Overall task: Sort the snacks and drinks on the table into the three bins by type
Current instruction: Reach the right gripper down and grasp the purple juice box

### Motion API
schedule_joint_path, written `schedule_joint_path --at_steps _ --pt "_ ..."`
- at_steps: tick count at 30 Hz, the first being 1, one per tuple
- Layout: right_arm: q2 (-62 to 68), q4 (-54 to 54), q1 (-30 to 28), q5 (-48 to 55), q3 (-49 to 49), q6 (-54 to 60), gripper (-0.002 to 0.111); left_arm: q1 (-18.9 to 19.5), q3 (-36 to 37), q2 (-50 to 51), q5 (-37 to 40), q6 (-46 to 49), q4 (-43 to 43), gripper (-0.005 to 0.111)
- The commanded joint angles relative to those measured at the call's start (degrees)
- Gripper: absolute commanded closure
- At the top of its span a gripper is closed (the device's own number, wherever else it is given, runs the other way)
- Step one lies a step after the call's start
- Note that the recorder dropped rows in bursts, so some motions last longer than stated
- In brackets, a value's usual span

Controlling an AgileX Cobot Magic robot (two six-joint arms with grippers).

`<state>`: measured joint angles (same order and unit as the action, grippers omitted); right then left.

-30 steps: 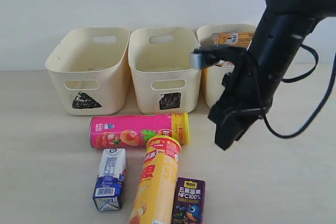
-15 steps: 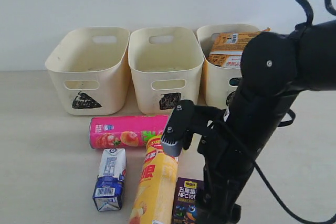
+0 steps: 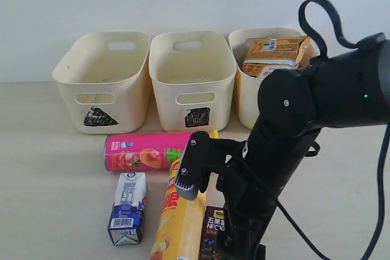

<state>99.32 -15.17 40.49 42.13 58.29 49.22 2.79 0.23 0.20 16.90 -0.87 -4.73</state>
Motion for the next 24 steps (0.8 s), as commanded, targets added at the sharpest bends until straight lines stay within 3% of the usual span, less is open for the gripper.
schedule_joint_path --at_steps 1,24 --pt "2.0 -1.6 0.1 -1.1 0.1 2.4 0.02 0.0 -0.2 -0.2 -0.5 -0.4 -0.2 0.102" --pt "8.0 -2.9 0.1 -8.4 0.1 9.2 0.021 0.0 -0.2 -0.2 -0.5 -0.4 -0.2 0.102"
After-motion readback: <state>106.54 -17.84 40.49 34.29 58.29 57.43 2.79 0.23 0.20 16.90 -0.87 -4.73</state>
